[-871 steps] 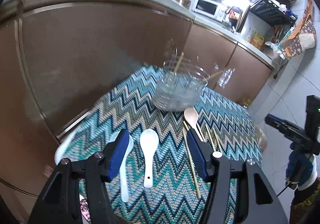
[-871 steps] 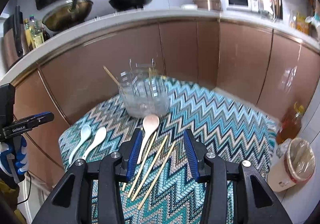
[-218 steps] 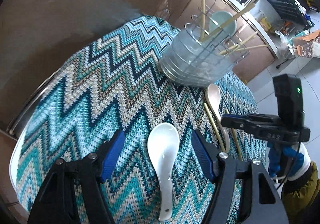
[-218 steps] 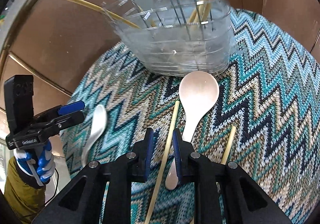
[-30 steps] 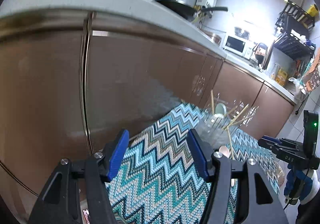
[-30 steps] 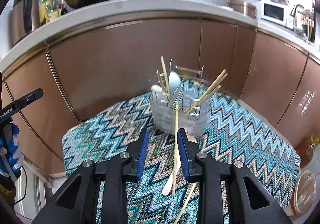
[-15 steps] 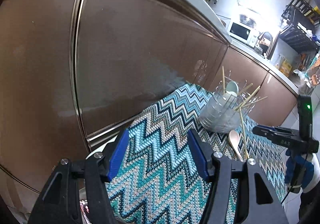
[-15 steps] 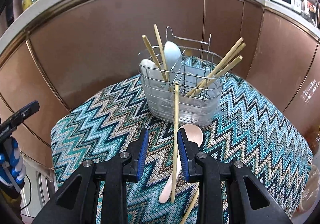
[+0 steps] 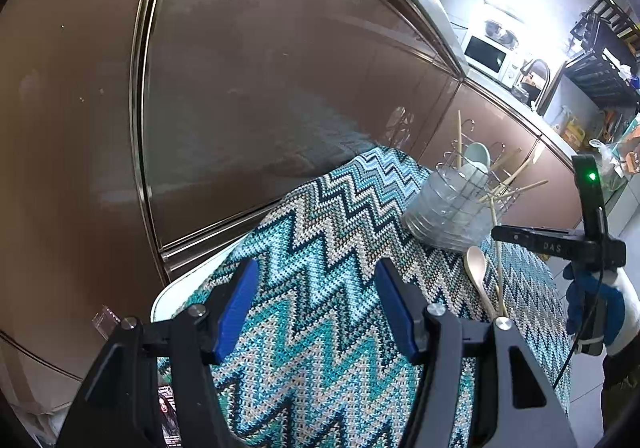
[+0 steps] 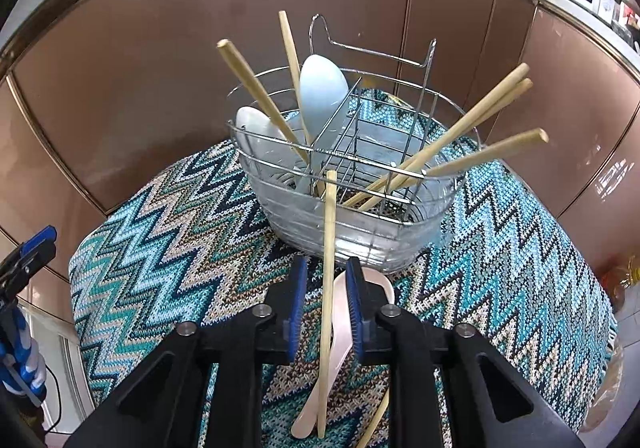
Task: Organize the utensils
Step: 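Lift the held chopstick with the right tool and carry it over the rack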
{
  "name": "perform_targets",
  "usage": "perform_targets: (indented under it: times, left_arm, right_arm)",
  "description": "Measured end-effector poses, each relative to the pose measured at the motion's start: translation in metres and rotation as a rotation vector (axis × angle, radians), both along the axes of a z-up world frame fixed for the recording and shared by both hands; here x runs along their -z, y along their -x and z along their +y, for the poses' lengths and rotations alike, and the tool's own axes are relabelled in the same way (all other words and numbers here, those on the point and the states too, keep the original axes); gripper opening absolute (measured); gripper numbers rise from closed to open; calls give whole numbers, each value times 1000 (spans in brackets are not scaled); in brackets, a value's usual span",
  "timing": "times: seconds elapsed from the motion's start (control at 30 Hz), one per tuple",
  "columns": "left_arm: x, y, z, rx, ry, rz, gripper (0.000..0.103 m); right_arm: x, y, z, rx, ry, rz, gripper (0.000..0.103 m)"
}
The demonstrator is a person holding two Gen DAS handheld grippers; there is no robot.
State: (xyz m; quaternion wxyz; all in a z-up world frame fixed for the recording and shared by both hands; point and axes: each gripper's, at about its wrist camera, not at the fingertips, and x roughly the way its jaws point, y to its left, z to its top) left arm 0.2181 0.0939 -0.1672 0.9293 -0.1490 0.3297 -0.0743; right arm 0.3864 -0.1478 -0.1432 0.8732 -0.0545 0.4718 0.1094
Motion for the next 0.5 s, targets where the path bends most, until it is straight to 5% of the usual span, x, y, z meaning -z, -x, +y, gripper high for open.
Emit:
perform_targets:
  times: [0.13, 0.5]
  left_arm:
    - [3, 0, 3, -5, 8, 10, 59]
    - [3, 10, 16, -39, 33, 17, 59]
  right_arm:
    - [1, -8, -1, 8, -1, 22, 6]
    - [-6, -7, -5, 4, -50, 84, 5]
